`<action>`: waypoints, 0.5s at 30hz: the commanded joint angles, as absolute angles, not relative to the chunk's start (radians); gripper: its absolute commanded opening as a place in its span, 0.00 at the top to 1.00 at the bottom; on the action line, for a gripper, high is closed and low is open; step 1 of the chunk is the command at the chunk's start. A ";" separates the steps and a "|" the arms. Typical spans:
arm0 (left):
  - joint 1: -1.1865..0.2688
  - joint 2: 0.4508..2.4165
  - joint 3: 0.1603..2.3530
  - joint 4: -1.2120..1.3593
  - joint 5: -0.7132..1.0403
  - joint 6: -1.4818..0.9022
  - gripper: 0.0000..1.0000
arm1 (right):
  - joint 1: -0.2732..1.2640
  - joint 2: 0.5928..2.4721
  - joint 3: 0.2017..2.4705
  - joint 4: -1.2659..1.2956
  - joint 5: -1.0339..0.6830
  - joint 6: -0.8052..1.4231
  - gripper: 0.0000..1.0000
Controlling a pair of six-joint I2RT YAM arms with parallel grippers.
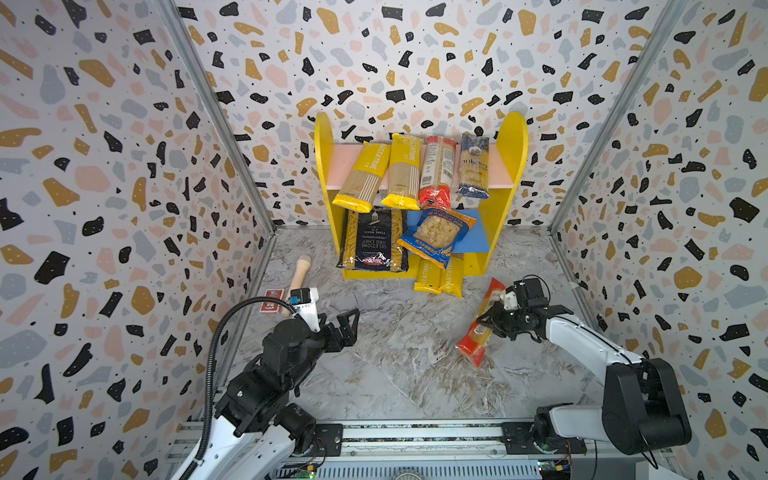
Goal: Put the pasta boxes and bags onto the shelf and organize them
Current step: 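Raise the spaghetti pack upright with the right gripper toward the left gripper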
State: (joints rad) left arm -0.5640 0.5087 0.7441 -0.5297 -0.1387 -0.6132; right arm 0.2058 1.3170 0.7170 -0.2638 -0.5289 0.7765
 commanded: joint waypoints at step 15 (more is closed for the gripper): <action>-0.568 0.550 0.818 -0.553 -0.194 -0.617 0.00 | 0.398 1.637 0.852 0.474 -0.766 0.961 1.00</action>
State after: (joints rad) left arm -0.5640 0.5354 0.8051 -0.5690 -0.2024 -0.6170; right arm 0.3634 1.6547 0.7502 0.2882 -0.6891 0.9234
